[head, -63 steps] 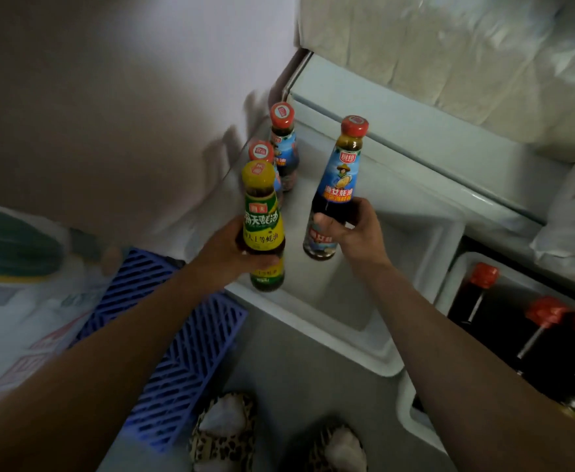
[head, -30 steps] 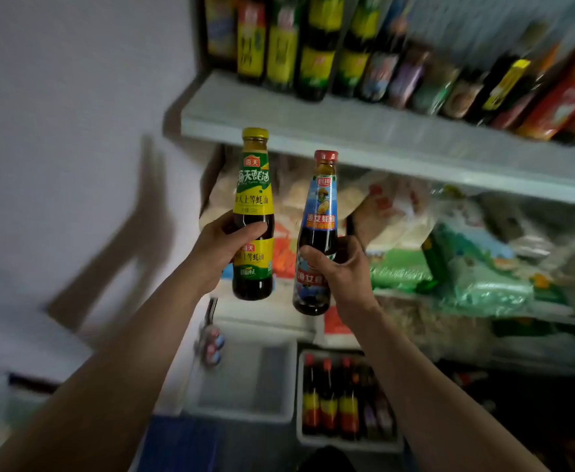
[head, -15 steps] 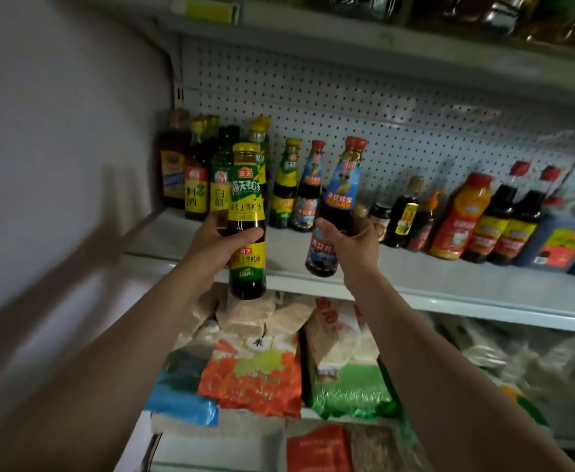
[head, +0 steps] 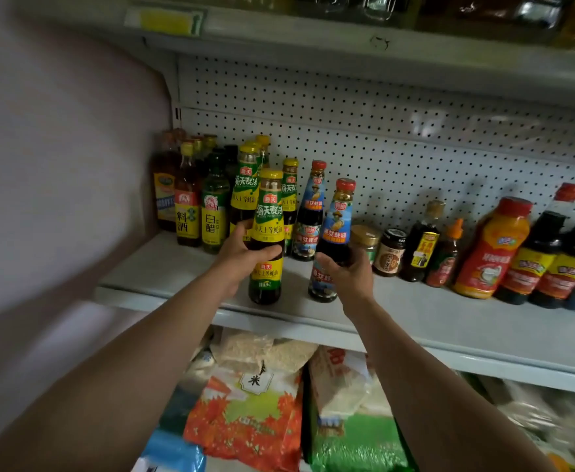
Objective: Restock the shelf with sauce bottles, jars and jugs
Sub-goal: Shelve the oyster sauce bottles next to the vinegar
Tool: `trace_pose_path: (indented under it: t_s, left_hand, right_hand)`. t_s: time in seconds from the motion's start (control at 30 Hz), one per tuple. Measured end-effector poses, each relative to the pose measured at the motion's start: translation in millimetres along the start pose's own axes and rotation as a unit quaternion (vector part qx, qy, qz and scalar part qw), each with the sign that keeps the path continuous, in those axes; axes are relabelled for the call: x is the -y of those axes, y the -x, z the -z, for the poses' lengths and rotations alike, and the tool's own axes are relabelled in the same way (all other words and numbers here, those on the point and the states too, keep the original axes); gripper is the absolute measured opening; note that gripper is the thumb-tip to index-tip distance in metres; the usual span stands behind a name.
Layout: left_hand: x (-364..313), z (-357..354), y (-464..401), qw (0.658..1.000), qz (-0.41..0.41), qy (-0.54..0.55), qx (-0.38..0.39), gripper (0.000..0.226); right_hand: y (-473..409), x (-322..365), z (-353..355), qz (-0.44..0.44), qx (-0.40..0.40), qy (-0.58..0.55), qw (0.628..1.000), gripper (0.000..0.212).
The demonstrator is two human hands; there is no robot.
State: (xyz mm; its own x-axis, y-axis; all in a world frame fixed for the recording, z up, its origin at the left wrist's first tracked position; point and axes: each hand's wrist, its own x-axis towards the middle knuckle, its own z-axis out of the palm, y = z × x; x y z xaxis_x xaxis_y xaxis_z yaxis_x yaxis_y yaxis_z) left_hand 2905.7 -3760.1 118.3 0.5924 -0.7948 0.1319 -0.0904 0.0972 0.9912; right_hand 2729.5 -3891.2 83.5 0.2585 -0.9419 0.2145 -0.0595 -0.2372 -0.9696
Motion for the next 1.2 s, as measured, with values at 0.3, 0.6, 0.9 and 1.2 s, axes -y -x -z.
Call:
trace_pose_path:
  t_s: [0.3, 0.6, 0.9, 1.2]
  left_hand:
    - [10, -10, -54, 0.998, 0.013, -0.017, 0.051, 0.080]
    - [14, -8, -72, 0.995, -0.012, -0.069, 0.069, 0.080]
    - [-39, 13, -83, 0.983, -0.154, -0.073, 0.065, 0.078]
    - [-74, 11, -100, 0.938, -0.244, -0.222, 0.101, 0.055]
  right_hand:
    - [-8, 4, -7, 0.008, 0.007, 0.014, 1.000, 0.053]
    - [45, 17, -47, 0.090, -0.153, -0.012, 0.984, 0.032]
    - [23, -5, -99, -0.010, -0.032, -0.081, 0.996, 0.050]
    - [8, -14, -117, -0.006, -0.033, -0.009, 0.999, 0.055]
